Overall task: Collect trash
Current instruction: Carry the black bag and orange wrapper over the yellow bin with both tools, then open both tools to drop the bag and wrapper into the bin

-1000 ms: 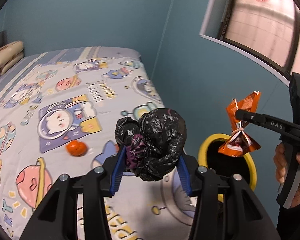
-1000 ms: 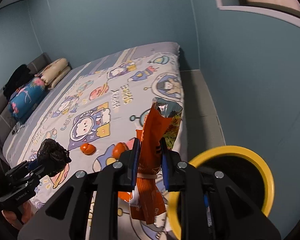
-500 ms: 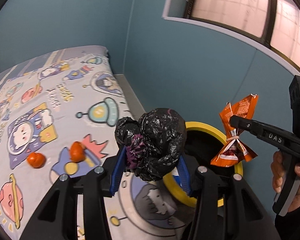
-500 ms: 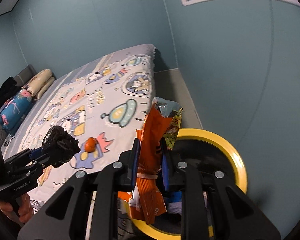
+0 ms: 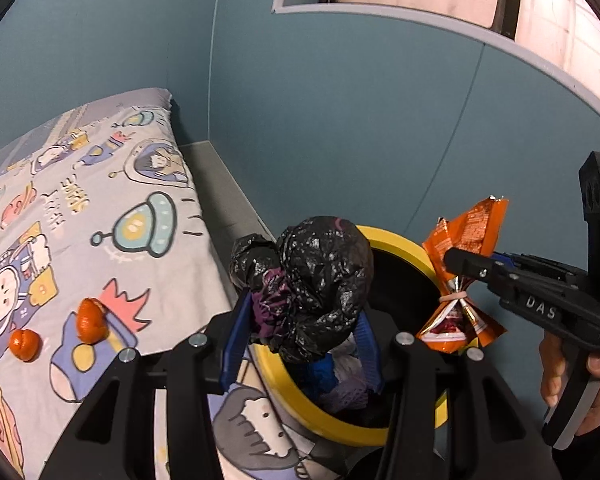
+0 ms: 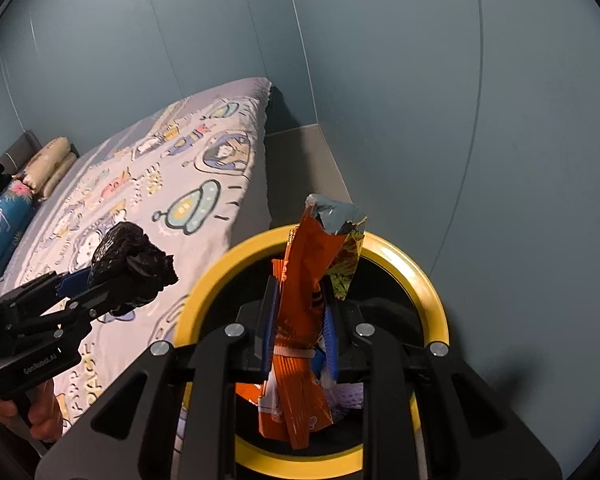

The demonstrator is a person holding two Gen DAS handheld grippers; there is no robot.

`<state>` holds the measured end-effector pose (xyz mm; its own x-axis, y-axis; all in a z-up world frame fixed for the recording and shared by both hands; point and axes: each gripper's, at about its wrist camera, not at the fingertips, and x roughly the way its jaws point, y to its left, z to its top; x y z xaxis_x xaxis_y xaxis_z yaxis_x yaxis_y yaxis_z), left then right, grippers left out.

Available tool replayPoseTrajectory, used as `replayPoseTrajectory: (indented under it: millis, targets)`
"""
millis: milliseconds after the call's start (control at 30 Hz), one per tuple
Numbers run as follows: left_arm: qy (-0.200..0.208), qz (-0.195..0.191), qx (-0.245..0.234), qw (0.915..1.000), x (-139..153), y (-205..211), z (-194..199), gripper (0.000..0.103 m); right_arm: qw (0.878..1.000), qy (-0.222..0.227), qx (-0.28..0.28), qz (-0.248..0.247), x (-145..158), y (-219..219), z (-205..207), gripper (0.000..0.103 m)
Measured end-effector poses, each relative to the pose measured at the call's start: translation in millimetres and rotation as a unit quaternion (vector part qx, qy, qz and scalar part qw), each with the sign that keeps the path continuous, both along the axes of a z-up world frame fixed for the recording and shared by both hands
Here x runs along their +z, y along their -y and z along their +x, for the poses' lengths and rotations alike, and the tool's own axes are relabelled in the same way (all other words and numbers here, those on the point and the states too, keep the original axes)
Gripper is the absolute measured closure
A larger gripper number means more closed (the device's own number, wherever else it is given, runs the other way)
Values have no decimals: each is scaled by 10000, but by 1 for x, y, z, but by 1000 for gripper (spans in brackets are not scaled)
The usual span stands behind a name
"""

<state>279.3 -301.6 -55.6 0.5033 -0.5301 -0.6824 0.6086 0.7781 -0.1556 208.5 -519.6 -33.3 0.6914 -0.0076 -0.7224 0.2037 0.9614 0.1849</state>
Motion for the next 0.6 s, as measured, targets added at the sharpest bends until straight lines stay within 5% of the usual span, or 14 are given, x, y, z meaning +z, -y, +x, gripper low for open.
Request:
replayPoseTrajectory:
  millis: [600]
  targets:
    - [-177,-12,-218,9996,-21,28,8,57,9996,-175,-125,169,-25,22,1,83]
